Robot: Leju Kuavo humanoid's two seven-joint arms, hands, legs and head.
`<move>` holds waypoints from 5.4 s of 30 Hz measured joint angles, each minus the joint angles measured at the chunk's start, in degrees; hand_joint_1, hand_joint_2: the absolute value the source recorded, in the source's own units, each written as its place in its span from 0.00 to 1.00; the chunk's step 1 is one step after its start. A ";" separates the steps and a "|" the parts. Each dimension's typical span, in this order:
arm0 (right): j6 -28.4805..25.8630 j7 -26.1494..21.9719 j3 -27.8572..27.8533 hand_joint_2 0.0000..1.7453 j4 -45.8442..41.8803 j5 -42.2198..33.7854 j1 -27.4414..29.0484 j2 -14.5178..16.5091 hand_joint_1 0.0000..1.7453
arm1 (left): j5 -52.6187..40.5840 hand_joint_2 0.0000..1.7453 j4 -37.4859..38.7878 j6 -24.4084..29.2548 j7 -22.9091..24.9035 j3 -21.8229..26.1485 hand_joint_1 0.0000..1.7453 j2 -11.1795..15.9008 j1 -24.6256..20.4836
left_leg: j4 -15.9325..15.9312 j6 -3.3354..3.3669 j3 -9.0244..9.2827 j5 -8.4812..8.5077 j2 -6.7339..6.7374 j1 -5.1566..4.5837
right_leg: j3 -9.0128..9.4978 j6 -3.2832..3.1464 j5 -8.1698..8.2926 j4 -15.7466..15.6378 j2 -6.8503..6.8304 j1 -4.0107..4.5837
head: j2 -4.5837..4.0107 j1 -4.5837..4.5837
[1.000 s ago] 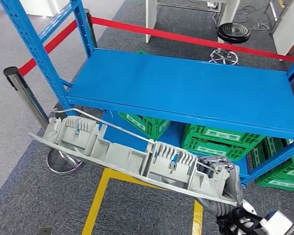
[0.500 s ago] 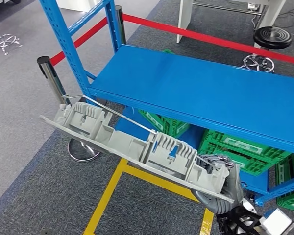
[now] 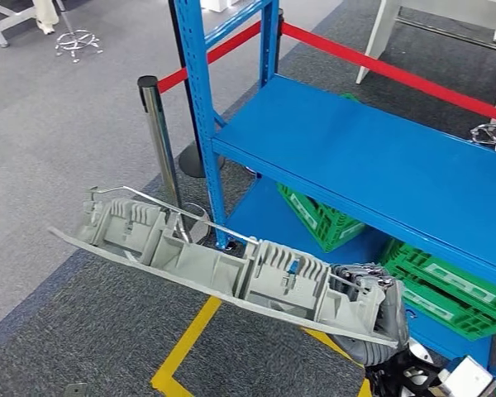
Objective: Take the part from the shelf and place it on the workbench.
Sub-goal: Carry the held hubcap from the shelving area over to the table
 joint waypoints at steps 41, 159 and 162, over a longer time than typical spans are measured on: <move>0.00 -0.04 0.01 1.00 -0.03 -0.03 -0.06 -0.09 1.00 | 0.00 1.00 -0.17 0.04 0.00 -0.02 0.00 0.05 0.42 | 6.25 -2.51 -3.44 -2.84 -0.67 0.14 | 5.81 -1.67 4.83 -11.93 0.85 -0.40 | 0.00 -0.09; 0.00 -0.05 0.06 1.00 -0.02 -0.02 0.02 -0.38 1.00 | 0.00 1.00 -0.61 0.01 0.00 0.00 0.00 -0.14 0.34 | 2.54 -0.65 -1.41 -0.67 -3.75 0.02 | 3.98 -0.12 5.65 -11.41 3.58 -0.47 | 0.00 0.29; 0.02 -0.06 0.05 1.00 -0.03 -0.02 -0.06 -0.38 1.00 | 0.00 1.00 -0.61 0.07 0.00 0.01 0.00 0.00 0.66 | 3.53 -1.41 -1.91 -1.32 -3.27 0.11 | 4.56 -1.19 5.73 -11.80 1.77 -0.61 | 0.00 0.10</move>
